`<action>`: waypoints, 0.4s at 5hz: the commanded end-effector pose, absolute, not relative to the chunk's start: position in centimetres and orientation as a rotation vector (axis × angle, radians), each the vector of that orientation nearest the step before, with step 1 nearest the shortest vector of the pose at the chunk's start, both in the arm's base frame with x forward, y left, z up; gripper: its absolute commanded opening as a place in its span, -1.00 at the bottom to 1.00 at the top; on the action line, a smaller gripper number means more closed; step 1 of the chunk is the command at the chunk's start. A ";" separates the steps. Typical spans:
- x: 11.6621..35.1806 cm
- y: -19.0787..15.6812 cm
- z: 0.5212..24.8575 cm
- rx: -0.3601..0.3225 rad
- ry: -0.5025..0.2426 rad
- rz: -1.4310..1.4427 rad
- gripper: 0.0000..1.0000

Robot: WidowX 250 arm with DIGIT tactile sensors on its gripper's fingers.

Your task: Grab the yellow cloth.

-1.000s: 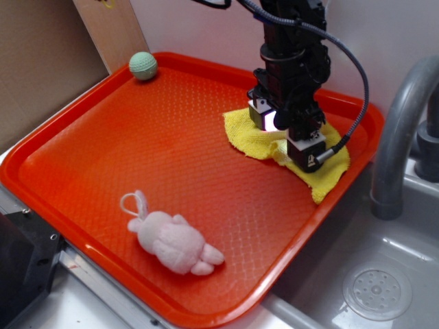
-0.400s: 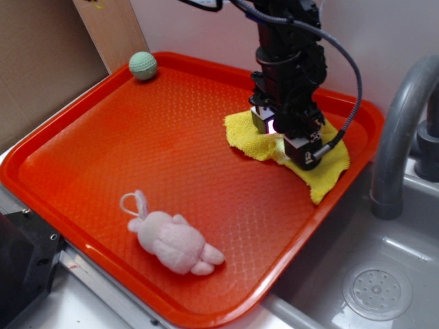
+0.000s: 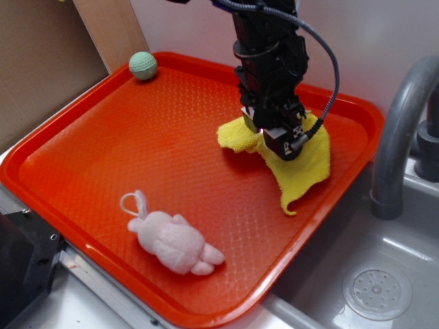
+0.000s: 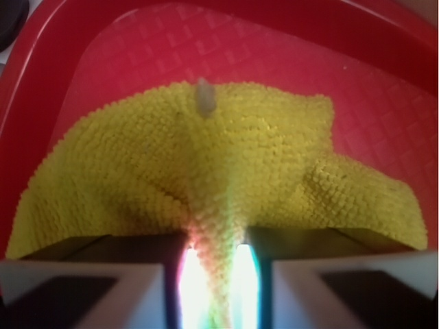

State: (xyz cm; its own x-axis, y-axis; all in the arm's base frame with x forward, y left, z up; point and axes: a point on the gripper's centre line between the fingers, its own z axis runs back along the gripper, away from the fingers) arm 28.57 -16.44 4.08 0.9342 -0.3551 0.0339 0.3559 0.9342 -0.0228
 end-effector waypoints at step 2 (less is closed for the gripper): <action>28.4 -9.2 15.4 -0.065 -0.171 0.059 -1.00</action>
